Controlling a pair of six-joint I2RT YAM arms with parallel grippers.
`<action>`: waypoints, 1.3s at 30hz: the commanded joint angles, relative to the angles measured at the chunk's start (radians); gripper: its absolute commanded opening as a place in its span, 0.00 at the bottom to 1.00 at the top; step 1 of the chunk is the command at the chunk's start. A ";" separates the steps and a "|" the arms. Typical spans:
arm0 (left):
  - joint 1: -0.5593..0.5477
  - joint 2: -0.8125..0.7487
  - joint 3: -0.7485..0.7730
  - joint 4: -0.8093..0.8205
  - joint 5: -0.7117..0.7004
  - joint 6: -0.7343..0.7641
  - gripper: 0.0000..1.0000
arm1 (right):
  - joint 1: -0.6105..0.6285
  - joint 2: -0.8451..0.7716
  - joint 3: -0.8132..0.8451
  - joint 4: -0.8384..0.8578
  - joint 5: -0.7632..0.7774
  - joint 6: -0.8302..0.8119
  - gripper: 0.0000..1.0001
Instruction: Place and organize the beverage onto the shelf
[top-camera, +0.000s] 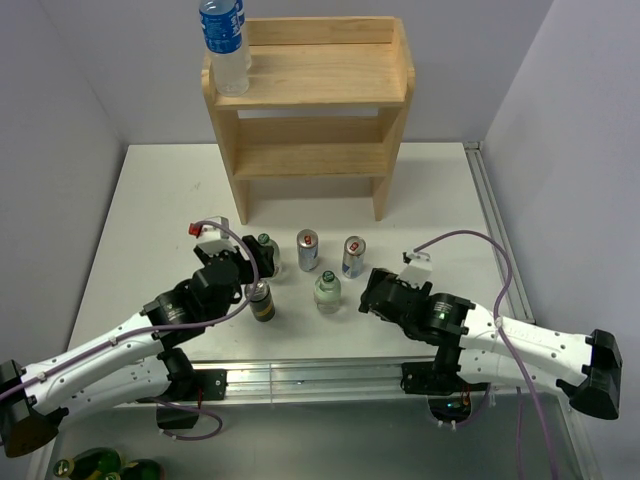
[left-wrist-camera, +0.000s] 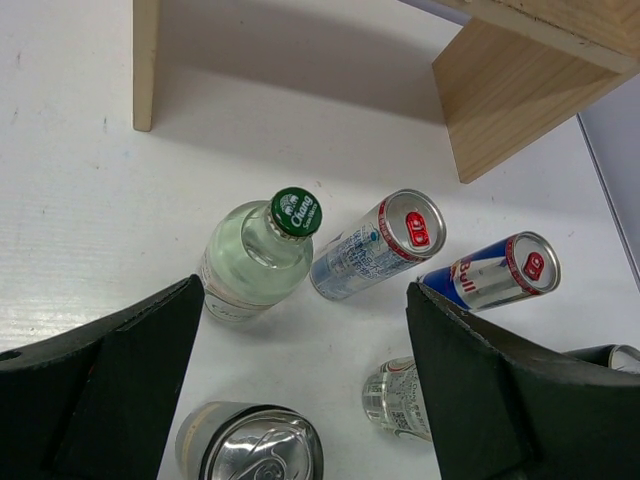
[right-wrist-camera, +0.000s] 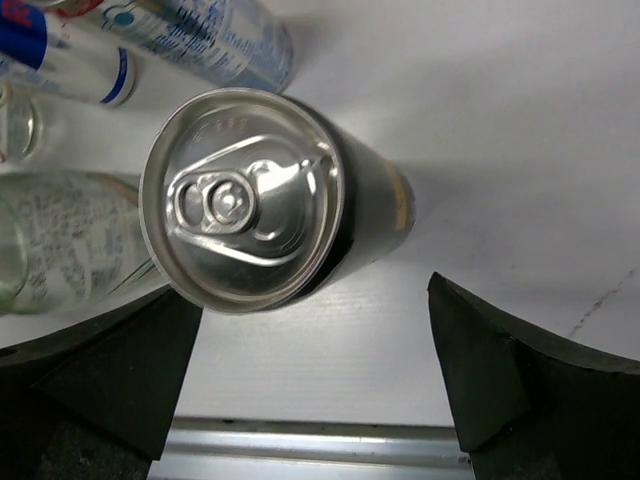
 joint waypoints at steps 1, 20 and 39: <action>-0.006 -0.014 -0.019 0.070 -0.014 -0.004 0.89 | 0.007 0.030 -0.028 0.053 0.151 0.033 1.00; -0.006 -0.020 -0.110 0.159 -0.038 -0.029 0.91 | 0.008 0.337 -0.090 0.364 0.300 0.094 1.00; -0.006 0.003 -0.141 0.220 -0.032 -0.030 0.91 | 0.034 0.535 -0.076 0.334 0.469 0.218 1.00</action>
